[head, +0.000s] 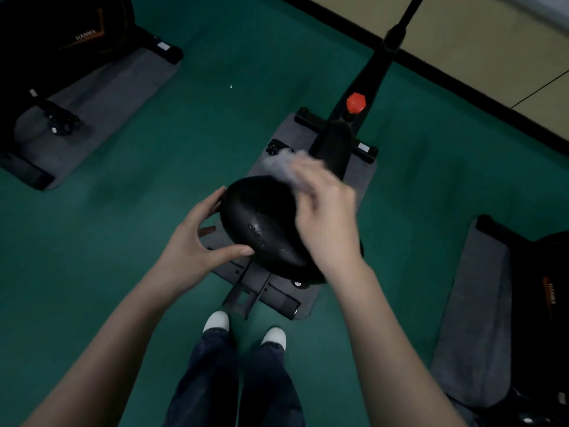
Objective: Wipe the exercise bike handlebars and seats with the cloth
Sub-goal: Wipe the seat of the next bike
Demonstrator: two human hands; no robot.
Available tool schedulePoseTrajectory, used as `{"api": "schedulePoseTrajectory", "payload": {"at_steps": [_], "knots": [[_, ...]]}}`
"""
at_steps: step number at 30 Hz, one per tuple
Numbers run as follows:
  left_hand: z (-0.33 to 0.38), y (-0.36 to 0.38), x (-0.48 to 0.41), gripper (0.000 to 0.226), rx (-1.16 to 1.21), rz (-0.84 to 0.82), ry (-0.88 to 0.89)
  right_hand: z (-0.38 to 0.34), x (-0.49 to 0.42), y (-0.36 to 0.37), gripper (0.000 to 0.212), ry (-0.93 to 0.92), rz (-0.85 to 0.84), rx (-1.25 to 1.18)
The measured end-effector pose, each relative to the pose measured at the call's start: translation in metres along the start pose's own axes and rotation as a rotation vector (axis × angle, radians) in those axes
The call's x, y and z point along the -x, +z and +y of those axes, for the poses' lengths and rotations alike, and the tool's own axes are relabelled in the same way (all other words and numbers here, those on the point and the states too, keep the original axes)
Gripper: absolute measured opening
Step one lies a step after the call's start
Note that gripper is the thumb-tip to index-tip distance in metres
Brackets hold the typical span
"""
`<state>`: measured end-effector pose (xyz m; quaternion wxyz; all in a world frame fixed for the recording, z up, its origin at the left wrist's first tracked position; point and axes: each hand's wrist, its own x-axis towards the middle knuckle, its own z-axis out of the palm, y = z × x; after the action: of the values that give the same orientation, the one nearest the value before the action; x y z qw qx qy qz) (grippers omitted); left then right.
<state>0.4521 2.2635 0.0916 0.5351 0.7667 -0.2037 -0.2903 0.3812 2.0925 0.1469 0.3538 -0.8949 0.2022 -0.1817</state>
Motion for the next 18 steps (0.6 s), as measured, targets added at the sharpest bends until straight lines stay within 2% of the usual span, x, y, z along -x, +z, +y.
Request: {"api": "schedulePoseTrajectory", "payload": {"at_steps": [2,5,8,11,13,15,18], "knots": [[0.0,0.0,0.002,0.098,0.009,0.004,-0.006,-0.01,0.009,0.006,0.052,-0.174,-0.194,0.033],[0.0,-0.001,0.002,0.099,-0.003,-0.017,-0.015,-0.001,0.039,-0.006,0.05,-0.321,-0.32,0.032],[-0.002,-0.002,0.001,0.103,-0.003,-0.018,-0.012,0.019,0.054,-0.027,0.056,-0.338,-0.277,0.048],[-0.004,-0.001,0.002,0.107,0.033,-0.008,-0.026,0.024,0.04,-0.024,0.056,-0.13,-0.067,0.077],[-0.006,0.001,0.004,0.107,0.055,0.005,-0.034,0.012,0.02,-0.008,0.05,-0.066,-0.016,0.045],[-0.006,0.003,0.005,0.104,0.073,0.026,-0.035,-0.005,0.004,0.007,0.048,-0.116,-0.096,0.042],[-0.007,0.004,0.006,0.101,0.079,0.041,-0.047,-0.011,0.002,0.01,0.047,-0.291,-0.279,0.111]]}}
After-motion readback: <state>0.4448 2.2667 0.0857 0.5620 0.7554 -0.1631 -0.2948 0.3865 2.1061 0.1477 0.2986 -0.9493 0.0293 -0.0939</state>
